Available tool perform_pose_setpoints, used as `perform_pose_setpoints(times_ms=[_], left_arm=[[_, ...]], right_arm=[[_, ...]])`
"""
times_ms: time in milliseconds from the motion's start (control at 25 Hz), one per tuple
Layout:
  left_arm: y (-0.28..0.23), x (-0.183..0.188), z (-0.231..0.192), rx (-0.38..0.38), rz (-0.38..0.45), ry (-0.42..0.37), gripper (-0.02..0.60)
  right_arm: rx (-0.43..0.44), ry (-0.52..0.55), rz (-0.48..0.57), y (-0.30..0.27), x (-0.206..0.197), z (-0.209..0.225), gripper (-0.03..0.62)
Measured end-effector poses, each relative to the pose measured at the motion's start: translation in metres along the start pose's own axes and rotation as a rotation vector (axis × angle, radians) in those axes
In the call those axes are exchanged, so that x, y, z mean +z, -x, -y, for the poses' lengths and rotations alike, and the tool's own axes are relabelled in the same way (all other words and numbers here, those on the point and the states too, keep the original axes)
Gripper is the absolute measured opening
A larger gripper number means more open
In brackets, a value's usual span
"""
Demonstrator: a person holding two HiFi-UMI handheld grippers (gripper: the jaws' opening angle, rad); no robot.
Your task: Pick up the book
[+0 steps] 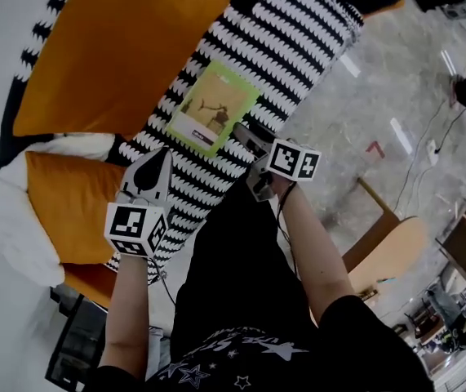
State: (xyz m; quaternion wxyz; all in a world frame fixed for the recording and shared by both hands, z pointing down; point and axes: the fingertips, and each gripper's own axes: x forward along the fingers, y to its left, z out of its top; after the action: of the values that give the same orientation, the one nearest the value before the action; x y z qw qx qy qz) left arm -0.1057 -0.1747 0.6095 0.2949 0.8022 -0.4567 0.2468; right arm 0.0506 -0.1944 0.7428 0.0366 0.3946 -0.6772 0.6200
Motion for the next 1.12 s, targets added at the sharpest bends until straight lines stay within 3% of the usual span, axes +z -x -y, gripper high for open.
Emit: perform_pose_setpoints(times_ms=[200,640,1120], left_arm=[[-0.017,-0.020,-0.002,-0.010,-0.032,0.043,0.008],[-0.048,-0.041,-0.007,-0.018,-0.082,0.067,0.008],[-0.058,-0.055,-0.017,-0.018,-0.093,0.124,0.008]], right_arm=[[0.015,-0.051,-0.084,-0.029,-0.022,0.025,0.249],[0.013,-0.101,-0.143,-0.062,-0.041,0.056,0.249],[0.069,-0.217,-0.059,-0.072,-0.033,0.056,0.249]])
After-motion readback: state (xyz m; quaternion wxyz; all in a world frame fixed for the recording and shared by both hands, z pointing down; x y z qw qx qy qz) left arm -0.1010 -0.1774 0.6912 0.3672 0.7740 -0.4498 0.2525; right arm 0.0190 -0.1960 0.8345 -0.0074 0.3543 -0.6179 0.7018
